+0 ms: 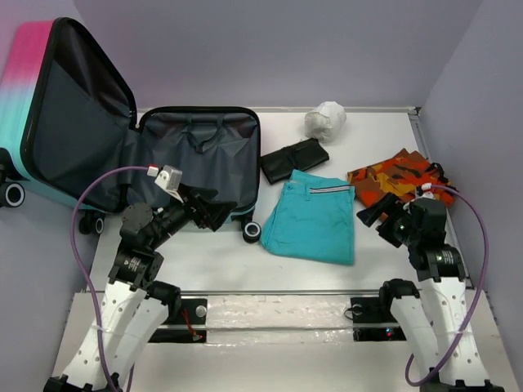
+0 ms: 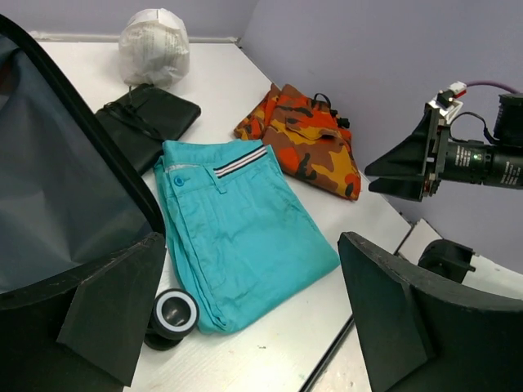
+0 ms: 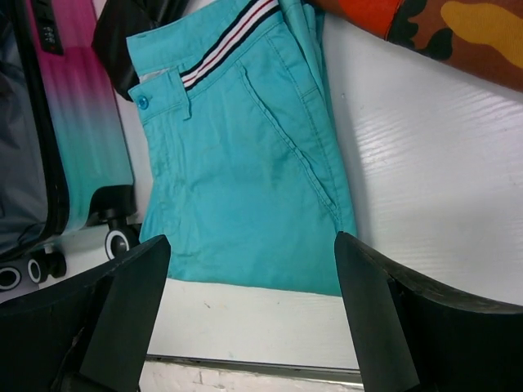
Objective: Pack the luggage
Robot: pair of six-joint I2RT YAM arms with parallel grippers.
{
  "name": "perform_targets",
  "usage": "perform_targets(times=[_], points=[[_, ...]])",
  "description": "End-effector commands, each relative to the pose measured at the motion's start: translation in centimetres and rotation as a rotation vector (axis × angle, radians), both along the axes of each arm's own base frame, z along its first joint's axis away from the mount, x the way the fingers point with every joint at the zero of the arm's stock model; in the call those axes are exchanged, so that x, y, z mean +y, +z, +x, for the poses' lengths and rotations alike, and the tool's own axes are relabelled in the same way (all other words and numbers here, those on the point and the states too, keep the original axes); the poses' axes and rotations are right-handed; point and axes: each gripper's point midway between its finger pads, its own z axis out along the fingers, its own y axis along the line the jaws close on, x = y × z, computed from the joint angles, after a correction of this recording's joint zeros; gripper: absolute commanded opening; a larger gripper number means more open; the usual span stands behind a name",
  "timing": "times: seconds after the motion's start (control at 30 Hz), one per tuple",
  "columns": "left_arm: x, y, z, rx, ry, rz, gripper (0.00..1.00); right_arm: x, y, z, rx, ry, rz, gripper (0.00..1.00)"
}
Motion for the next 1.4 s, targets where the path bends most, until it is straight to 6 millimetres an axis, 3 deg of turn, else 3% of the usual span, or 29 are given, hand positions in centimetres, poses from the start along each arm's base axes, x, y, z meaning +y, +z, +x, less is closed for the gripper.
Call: perform_targets(times=[0.0,0.03,0.33,0.37,0.57,0.8,0.97,1.0,1.07,1.27,1.3,1.37], points=[[-0.3,3.2,-1.1,-0.104,-0.037,-0.013,0.99,0.0,-0.9,1.0,0.017,-0.045,0.048,0.88],[-0.2,3.2,-1.1,-0.107,-0.035,-0.013,0.99,0.5,-2.1,1.0,0.048,-0.03,0.07,0.88],[-0.6,3.0,-1.4,-0.102,-0.055,-0.009,0.99,0.1,-6.8,2.3,0.141,-0.078,0.082,0.88],[-0.6,3.0,-1.4,-0.1,-0.055,-0.013,0.99,0.1,-8.2,2.1,0.182,-0.082,0.083,0.88],[-1.3,2.7,-1.5,-0.071,-0.082,-0.043,0.95,0.9,-10.2,2.9,0.194,-0.037,0.105,0.89],[-2.6,2.0,-1.5,-0.015,-0.155,-0.062,0.87,2.9,-13.0,2.4,0.262,0.069,0.182,0.89],[-3.1,3.1,-1.3,-0.025,-0.157,-0.068,0.86,3.8,-14.2,2.4,0.273,0.103,0.218,0.87],[-3.3,3.6,-1.3,-0.03,-0.16,-0.072,0.85,4.0,-14.3,2.5,0.278,0.102,0.231,0.85],[-4.1,3.6,-1.3,-0.015,-0.171,-0.075,0.84,4.3,-14.3,2.9,0.27,0.101,0.255,0.72],[-7.1,1.5,-1.3,0.071,-0.226,-0.038,0.78,4.7,-15.0,3.6,0.287,0.126,0.272,0.63],[-8.0,1.5,-2.0,0.076,-0.256,-0.033,0.77,4.7,-15.2,3.7,0.291,0.122,0.273,0.6],[-9.7,0.9,-2.3,0.094,-0.254,-0.009,0.76,4.6,-15.5,4.0,0.295,0.117,0.274,0.47]])
